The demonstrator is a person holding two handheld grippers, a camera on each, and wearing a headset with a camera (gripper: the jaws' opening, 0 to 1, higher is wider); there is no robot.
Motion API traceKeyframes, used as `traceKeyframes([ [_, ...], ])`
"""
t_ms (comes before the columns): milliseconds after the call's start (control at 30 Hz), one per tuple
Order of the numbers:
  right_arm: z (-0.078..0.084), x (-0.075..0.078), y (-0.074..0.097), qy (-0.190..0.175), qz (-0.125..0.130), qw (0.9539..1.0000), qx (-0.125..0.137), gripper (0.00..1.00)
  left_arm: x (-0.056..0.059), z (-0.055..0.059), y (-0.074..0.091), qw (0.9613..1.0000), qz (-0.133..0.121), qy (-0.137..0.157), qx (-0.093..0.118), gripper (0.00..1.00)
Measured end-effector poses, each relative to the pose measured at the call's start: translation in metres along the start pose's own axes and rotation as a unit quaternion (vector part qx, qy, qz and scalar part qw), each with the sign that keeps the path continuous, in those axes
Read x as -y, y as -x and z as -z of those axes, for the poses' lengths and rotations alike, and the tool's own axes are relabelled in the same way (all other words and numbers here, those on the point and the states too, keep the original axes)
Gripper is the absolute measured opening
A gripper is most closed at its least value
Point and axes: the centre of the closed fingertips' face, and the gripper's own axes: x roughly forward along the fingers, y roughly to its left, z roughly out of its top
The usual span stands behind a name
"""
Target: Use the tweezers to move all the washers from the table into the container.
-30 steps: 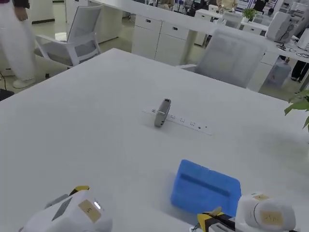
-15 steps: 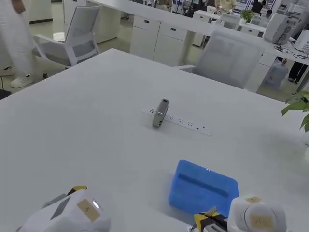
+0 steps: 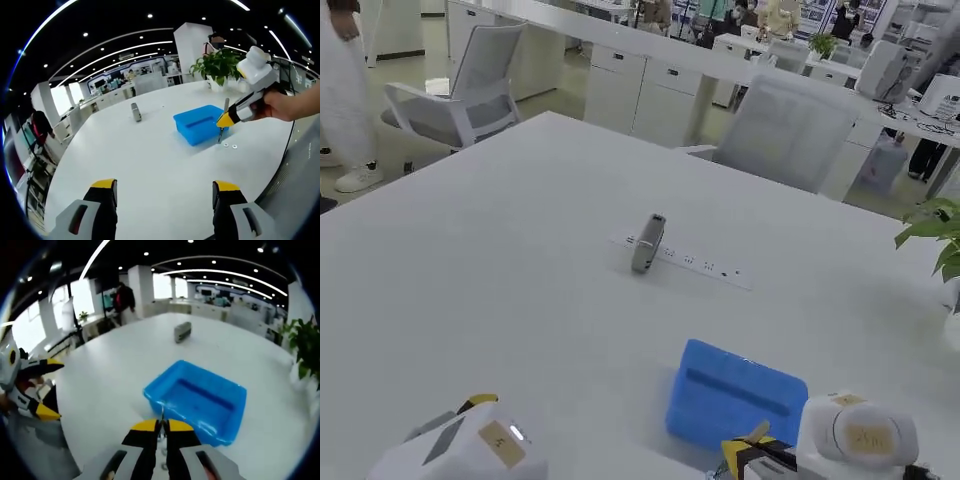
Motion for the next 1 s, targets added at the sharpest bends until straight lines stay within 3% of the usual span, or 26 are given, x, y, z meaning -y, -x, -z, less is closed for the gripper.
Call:
traceKeyframes([
  [233,-0.016,-0.011,0.014,0.021,-0.013,0.9996,0.013,0.02,0.002,-0.004,0.001,0.9999,0.004,0.002,0.011,0.81],
  [500,-0.042,0.000,0.016,0.036,-0.007,0.9986,0.038,0.02,0.004,-0.002,0.001,1.0000,0.008,-0.002,0.005,0.81],
  [800,-0.052,0.022,-0.002,0.040,0.016,0.9983,0.040,0.02,0.006,0.000,0.000,0.9999,0.013,-0.010,-0.002,0.81],
  [1000,-0.049,0.029,-0.018,0.037,0.026,0.9988,0.020,0.02,0.005,0.001,0.000,0.9999,0.012,-0.008,-0.004,0.80],
])
